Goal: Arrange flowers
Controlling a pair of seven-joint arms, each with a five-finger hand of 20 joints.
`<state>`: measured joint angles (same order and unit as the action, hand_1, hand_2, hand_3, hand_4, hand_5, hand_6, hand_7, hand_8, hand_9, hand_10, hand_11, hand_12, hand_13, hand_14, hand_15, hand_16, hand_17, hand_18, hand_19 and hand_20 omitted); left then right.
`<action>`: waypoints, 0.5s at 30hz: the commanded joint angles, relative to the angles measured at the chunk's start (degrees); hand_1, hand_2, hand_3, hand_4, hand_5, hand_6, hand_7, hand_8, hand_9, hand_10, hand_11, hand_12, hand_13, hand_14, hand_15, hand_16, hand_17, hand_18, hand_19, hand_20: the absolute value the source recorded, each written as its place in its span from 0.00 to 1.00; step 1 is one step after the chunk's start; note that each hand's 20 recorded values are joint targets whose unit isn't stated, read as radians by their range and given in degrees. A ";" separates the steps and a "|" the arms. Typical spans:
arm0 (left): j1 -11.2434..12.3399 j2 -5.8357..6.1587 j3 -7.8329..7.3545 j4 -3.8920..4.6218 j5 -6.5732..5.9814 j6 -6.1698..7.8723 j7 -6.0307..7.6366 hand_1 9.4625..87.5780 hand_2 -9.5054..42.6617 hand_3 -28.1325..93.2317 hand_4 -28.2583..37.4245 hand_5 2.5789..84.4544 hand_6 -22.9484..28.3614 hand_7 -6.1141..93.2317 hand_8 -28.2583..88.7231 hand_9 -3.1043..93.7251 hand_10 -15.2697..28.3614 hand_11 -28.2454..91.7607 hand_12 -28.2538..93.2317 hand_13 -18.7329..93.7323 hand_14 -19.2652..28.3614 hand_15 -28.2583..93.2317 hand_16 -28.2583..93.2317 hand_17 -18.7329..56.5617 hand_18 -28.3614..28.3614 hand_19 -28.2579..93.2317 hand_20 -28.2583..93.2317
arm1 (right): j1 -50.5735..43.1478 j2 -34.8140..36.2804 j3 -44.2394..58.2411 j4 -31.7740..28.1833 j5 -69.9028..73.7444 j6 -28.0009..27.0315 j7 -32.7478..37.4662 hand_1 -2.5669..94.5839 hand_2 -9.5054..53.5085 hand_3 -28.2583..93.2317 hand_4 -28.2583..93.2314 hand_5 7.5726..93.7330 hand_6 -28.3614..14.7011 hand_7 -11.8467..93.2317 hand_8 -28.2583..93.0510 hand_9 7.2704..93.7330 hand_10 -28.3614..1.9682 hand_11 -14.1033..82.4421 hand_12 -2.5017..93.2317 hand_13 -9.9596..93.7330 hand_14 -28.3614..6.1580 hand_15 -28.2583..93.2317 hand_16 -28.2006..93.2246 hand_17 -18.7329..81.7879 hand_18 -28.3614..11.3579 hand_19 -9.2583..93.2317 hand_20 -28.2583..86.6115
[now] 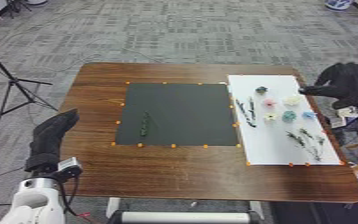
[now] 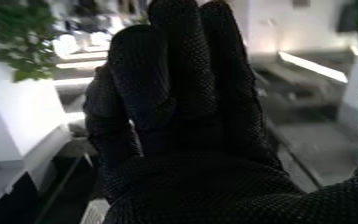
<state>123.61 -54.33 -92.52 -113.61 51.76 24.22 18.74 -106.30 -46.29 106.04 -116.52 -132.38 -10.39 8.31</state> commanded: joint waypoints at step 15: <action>1.49 -2.32 0.38 -1.72 1.92 -1.97 -0.59 0.19 0.17 0.82 0.11 0.57 0.49 0.25 0.18 0.53 0.63 0.41 0.35 0.48 0.72 0.35 0.25 0.32 0.65 0.26 0.36 | -8.56 -5.37 -0.44 10.12 -6.30 0.10 3.20 0.23 0.00 0.77 0.09 0.74 0.62 0.37 0.17 0.88 0.49 0.44 0.26 0.76 0.40 0.76 0.51 0.48 0.04 0.84 0.74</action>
<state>124.28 -55.94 -92.40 -114.58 53.44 23.20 18.36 -113.49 -50.88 106.63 -107.67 -137.49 -11.41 11.20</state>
